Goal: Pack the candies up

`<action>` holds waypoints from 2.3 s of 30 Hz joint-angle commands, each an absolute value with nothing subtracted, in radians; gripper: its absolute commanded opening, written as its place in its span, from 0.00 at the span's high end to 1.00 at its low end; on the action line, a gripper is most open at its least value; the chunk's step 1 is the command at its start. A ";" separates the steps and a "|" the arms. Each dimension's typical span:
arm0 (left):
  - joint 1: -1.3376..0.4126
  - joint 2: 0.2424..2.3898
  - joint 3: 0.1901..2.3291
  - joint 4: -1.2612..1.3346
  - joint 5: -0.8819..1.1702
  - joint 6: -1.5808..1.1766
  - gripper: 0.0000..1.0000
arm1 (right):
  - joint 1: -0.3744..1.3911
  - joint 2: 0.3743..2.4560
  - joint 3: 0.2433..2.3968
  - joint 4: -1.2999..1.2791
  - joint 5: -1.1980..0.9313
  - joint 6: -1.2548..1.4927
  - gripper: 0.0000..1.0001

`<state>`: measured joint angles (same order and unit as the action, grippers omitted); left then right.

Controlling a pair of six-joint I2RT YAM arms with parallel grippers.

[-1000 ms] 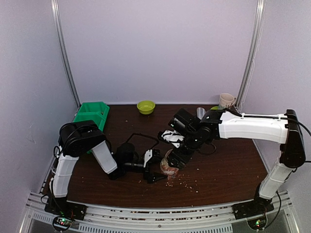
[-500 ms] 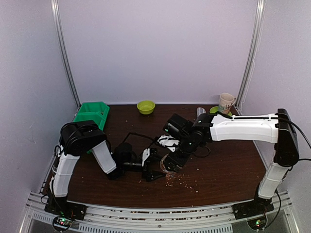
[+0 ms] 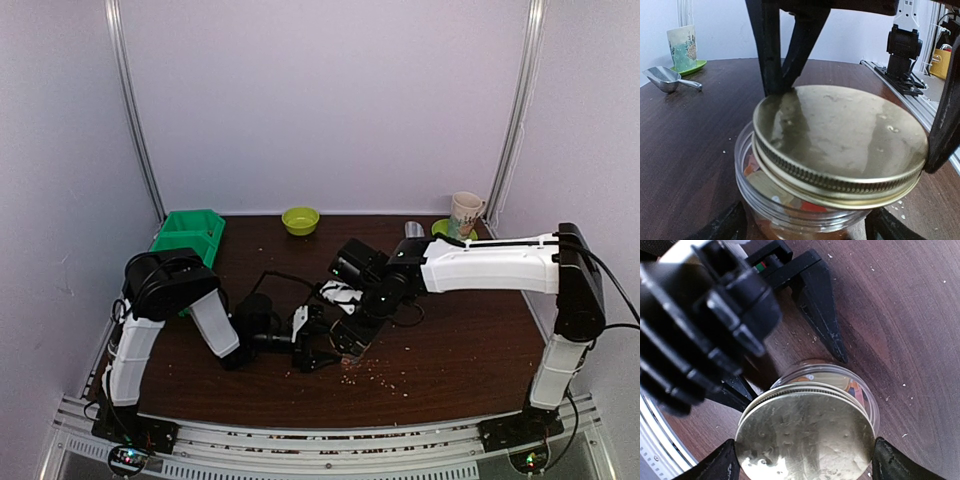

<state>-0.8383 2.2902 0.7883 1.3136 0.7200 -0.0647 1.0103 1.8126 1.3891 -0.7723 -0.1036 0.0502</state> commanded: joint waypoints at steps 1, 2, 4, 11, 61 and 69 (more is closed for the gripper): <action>-0.833 2.326 0.792 1.287 0.741 -0.075 0.18 | 1.017 1.832 1.426 -0.756 -0.069 0.055 0.11; -0.833 2.325 0.792 1.287 0.743 -0.075 0.18 | 1.017 1.833 1.427 -0.754 -0.065 0.054 0.11; -0.833 2.328 0.794 1.286 0.748 -0.075 0.19 | 1.018 1.835 1.427 -0.753 -0.054 0.051 0.11; -0.833 2.332 0.801 1.284 0.762 -0.079 0.20 | 1.016 1.831 1.422 -0.736 0.001 0.035 0.10; -0.833 2.324 0.813 1.220 0.690 -0.068 0.24 | 0.976 1.890 1.447 -0.788 -0.019 0.200 0.11; -0.834 2.322 0.810 1.218 0.682 -0.069 0.22 | 0.976 1.877 1.422 -0.774 -0.002 0.229 0.06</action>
<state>-0.8368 2.2990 0.8120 1.2976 0.7094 -0.0601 0.9810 1.8904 1.4353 -0.7876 -0.0319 0.1928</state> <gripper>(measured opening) 0.771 0.932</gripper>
